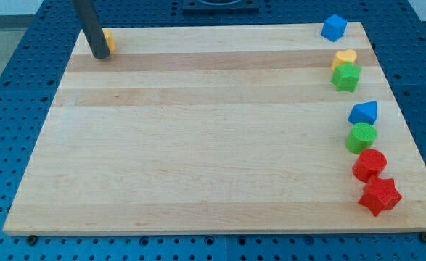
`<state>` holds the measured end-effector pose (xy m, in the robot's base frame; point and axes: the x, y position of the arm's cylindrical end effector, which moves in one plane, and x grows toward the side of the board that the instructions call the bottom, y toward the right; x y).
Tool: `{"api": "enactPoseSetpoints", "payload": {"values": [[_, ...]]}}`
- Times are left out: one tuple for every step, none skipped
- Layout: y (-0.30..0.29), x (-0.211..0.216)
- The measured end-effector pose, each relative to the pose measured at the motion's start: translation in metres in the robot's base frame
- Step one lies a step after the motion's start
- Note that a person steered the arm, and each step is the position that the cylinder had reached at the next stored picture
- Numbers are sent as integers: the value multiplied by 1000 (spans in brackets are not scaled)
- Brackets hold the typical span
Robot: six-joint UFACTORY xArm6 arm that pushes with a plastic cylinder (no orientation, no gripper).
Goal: Move arm to the top right of the yellow heart
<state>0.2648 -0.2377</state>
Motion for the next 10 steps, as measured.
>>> {"api": "enactPoseSetpoints", "payload": {"values": [[0, -9], [-8, -8], [-8, 15], [6, 32], [23, 38], [24, 38], [24, 38], [29, 38], [47, 38], [78, 38]]}}
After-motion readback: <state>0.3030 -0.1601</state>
